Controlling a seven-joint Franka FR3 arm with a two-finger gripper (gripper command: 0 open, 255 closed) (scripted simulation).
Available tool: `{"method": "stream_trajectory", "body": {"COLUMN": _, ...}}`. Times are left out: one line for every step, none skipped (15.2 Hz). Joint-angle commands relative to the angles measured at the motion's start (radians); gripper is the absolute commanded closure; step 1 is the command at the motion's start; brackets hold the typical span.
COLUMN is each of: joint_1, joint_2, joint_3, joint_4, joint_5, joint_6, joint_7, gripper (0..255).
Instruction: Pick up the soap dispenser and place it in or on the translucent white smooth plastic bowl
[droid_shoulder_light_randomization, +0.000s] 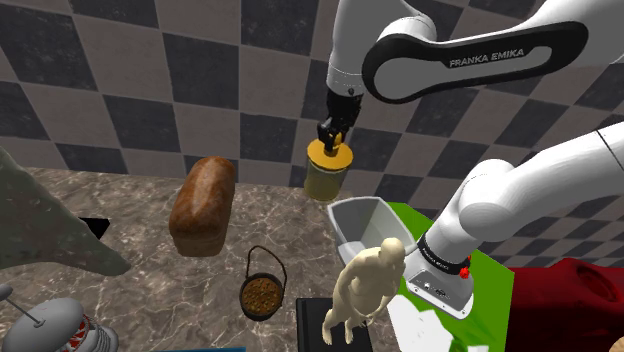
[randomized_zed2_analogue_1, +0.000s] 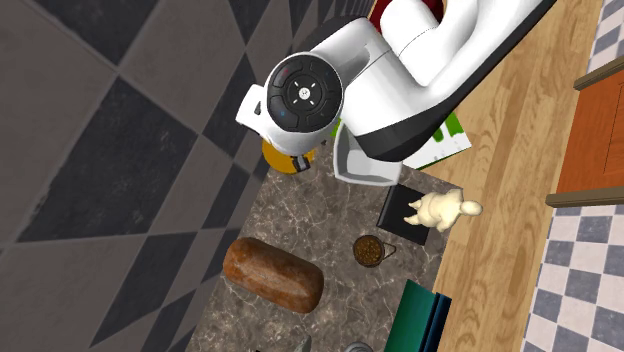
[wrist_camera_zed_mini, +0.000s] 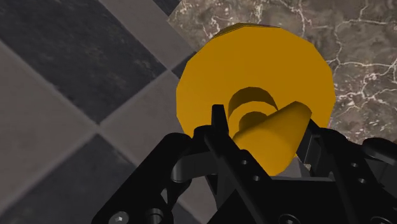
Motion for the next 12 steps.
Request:
{"method": "stream_trajectory", "body": {"joint_1": 0.001, "joint_2": -0.008, "joint_3": -0.002, "joint_4": 0.023, "joint_5": 0.002, "joint_6": -0.031, "joint_7": -0.005, "gripper": 255}}
{"method": "stream_trajectory", "body": {"joint_1": 0.001, "joint_2": -0.011, "joint_3": -0.004, "joint_4": 0.034, "joint_5": 0.002, "joint_6": -0.045, "joint_7": -0.008, "gripper": 255}}
{"method": "stream_trajectory", "body": {"joint_1": 0.001, "joint_2": -0.014, "joint_3": -0.005, "joint_4": 0.046, "joint_5": 0.002, "joint_6": -0.058, "joint_7": -0.01, "gripper": 255}}
{"method": "stream_trajectory", "body": {"joint_1": 0.001, "joint_2": -0.016, "joint_3": -0.007, "joint_4": 0.058, "joint_5": 0.002, "joint_6": -0.072, "joint_7": -0.013, "gripper": 255}}
{"method": "stream_trajectory", "body": {"joint_1": 0.001, "joint_2": -0.018, "joint_3": -0.008, "joint_4": 0.07, "joint_5": 0.002, "joint_6": -0.086, "joint_7": -0.016, "gripper": 255}}
{"method": "stream_trajectory", "body": {"joint_1": 0.0, "joint_2": -0.02, "joint_3": -0.009, "joint_4": 0.082, "joint_5": 0.002, "joint_6": -0.099, "joint_7": -0.019, "gripper": 255}}
{"method": "stream_trajectory", "body": {"joint_1": 0.0, "joint_2": -0.021, "joint_3": -0.011, "joint_4": 0.094, "joint_5": 0.002, "joint_6": -0.113, "joint_7": -0.021, "gripper": 255}}
{"method": "stream_trajectory", "body": {"joint_1": -0.001, "joint_2": -0.022, "joint_3": -0.012, "joint_4": 0.106, "joint_5": 0.002, "joint_6": -0.126, "joint_7": -0.024, "gripper": 255}}
{"method": "stream_trajectory", "body": {"joint_1": -0.001, "joint_2": -0.023, "joint_3": -0.013, "joint_4": 0.119, "joint_5": 0.002, "joint_6": -0.139, "joint_7": -0.026, "gripper": 255}}
{"method": "stream_trajectory", "body": {"joint_1": -0.001, "joint_2": -0.024, "joint_3": -0.014, "joint_4": 0.132, "joint_5": 0.002, "joint_6": -0.153, "joint_7": -0.029, "gripper": 255}}
{"method": "stream_trajectory", "body": {"joint_1": -0.002, "joint_2": -0.025, "joint_3": -0.015, "joint_4": 0.145, "joint_5": 0.001, "joint_6": -0.166, "joint_7": -0.031, "gripper": 255}}
{"method": "stream_trajectory", "body": {"joint_1": -0.002, "joint_2": -0.025, "joint_3": -0.016, "joint_4": 0.158, "joint_5": 0.001, "joint_6": -0.179, "joint_7": -0.034, "gripper": 255}}
